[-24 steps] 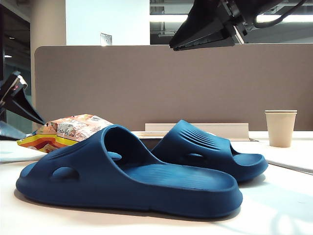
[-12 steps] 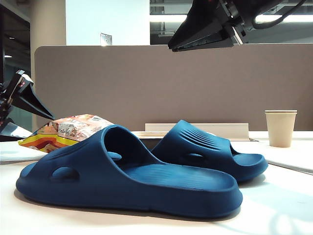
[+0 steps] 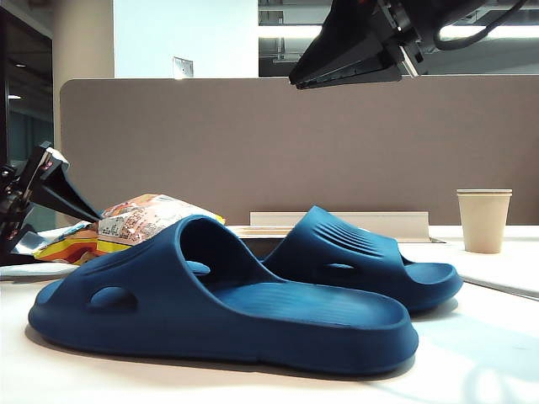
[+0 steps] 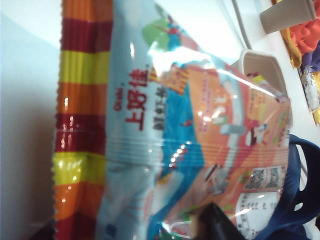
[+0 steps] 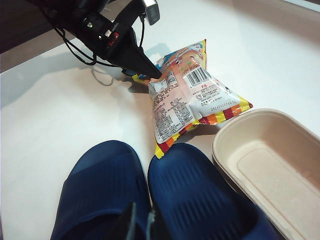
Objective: Pick up a bag of chips and put them in the box.
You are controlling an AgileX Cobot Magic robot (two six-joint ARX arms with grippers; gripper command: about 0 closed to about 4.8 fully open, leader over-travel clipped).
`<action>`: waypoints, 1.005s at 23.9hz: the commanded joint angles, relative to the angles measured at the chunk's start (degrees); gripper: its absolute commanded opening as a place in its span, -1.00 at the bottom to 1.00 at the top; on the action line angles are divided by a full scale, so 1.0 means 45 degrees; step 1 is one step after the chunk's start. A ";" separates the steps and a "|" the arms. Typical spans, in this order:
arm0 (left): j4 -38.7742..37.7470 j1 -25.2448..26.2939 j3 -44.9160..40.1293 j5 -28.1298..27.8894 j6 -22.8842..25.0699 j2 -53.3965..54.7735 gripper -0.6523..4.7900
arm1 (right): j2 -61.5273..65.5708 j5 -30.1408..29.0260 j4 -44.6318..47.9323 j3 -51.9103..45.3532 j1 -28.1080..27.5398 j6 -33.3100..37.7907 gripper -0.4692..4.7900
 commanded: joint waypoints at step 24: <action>0.2346 0.0015 0.1083 0.2846 -0.3167 -0.0350 -0.55 | -0.0044 0.2812 -0.0335 0.0058 0.0010 -0.0136 -0.67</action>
